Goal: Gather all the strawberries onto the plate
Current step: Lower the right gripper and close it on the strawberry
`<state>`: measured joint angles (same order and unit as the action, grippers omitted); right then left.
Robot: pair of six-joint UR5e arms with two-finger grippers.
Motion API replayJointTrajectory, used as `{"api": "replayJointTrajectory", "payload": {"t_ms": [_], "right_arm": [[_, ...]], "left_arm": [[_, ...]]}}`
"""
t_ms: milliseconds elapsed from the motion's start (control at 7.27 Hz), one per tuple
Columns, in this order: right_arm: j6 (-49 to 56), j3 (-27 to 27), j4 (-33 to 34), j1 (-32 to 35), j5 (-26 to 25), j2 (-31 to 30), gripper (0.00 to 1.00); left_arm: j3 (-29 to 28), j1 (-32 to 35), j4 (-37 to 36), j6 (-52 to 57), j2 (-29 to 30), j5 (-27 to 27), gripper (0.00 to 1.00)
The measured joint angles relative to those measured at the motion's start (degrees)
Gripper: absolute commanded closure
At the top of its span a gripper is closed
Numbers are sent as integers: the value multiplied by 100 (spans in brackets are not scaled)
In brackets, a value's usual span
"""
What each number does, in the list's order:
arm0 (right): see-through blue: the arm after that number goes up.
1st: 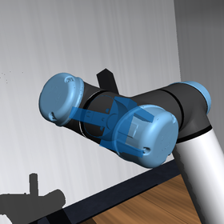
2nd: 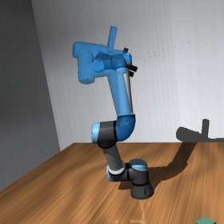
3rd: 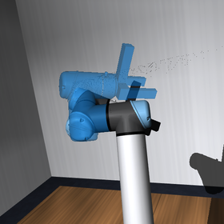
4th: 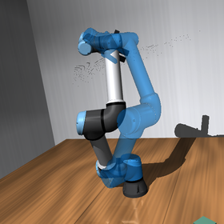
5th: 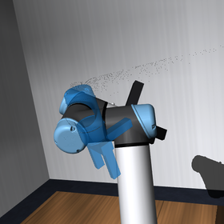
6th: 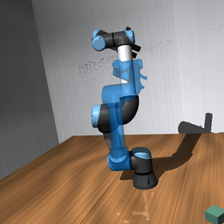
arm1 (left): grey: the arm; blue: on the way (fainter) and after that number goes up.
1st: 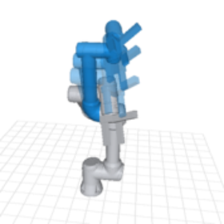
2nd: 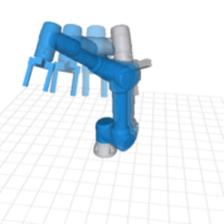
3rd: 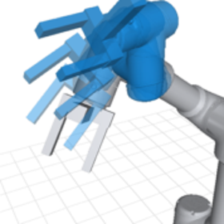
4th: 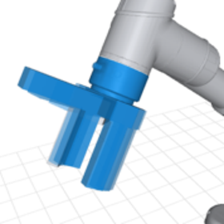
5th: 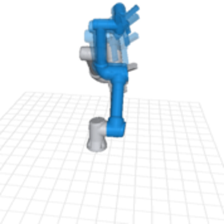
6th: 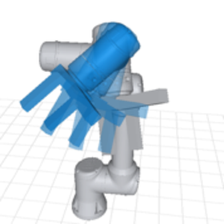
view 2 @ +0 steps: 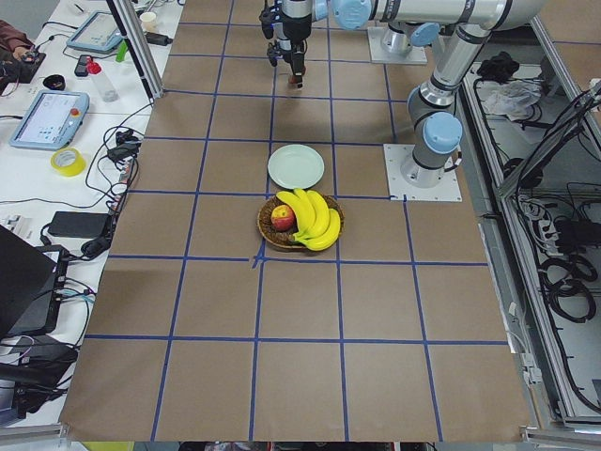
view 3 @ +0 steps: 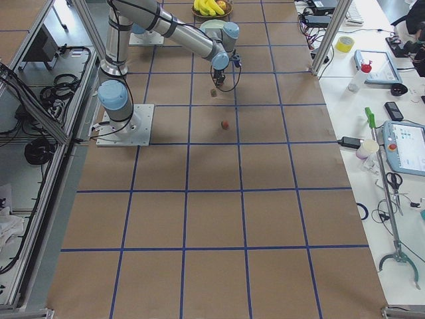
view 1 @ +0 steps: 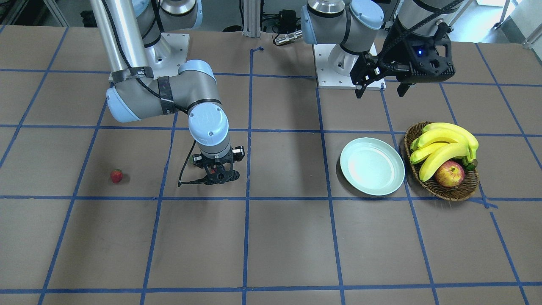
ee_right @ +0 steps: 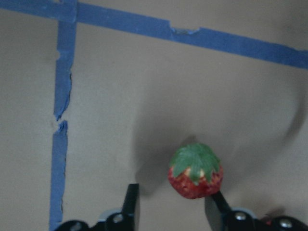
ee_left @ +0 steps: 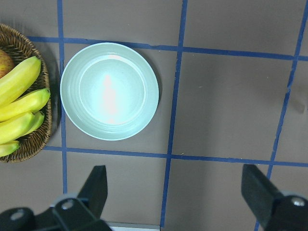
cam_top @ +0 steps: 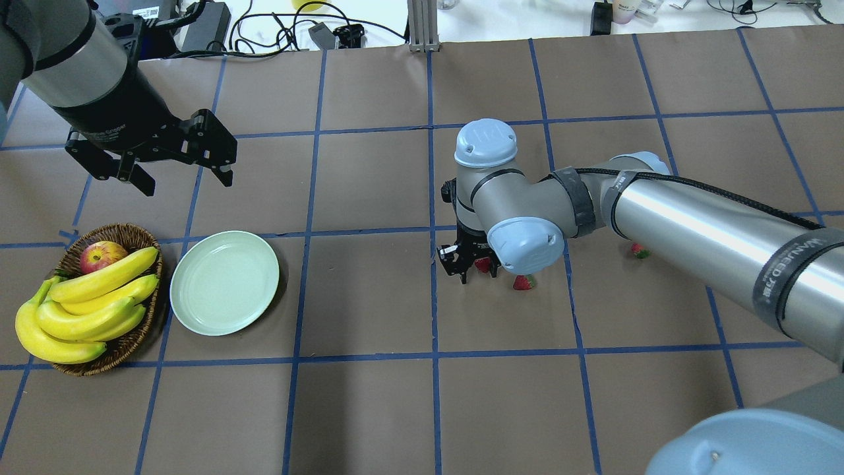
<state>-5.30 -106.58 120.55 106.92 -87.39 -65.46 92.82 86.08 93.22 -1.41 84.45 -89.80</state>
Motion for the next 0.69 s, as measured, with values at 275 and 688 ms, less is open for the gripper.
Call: {"api": "replayJointTrajectory", "payload": {"t_ms": [275, 688], "right_arm": [[-108, 33, 18, -3, -38, 2, 69], [-375, 86, 28, -4, -49, 6, 43]], "left_arm": [[2, -11, -32, 8, 35, 4, 0], [10, -15, -26, 2, 35, 4, 0]]}}
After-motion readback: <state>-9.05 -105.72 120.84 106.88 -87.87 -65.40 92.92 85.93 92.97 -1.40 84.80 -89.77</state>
